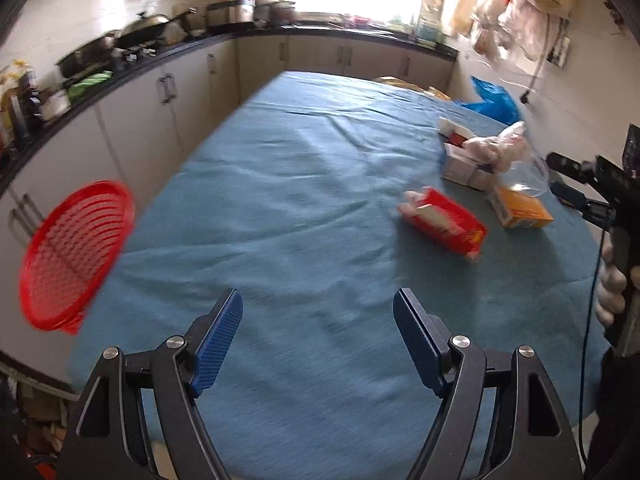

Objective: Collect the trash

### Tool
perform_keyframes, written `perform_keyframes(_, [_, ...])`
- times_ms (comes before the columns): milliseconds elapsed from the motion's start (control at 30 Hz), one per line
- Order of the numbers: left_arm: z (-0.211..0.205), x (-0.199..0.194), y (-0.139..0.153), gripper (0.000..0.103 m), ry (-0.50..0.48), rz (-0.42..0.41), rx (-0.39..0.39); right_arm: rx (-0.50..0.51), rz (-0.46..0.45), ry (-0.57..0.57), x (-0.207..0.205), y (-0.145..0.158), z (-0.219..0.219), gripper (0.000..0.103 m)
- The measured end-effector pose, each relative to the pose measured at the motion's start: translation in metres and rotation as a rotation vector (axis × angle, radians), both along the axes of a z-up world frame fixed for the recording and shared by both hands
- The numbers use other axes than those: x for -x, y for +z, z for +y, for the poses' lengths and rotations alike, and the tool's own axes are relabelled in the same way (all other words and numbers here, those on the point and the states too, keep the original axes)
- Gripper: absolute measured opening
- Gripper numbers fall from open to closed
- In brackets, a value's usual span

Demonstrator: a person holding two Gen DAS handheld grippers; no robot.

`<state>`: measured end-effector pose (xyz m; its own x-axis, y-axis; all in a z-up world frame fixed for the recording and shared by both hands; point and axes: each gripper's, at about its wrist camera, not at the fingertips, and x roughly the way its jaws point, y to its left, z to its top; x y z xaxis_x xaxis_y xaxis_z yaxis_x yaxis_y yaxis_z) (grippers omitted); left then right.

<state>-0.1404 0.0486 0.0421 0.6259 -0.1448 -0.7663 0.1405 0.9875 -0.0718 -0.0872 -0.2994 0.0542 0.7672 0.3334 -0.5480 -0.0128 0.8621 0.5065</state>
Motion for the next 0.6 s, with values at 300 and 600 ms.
perform_keyframes(300, [-0.057,-0.055,-0.017,0.077,-0.087,0.144,0.206,0.139,0.019,-0.064,-0.027,-0.002,0.002,0.072])
perform_keyframes(600, [-0.088,-0.082,-0.033,0.077,-0.082,0.158,0.181,0.155,0.035,-0.021,-0.029,-0.020,-0.006,0.026])
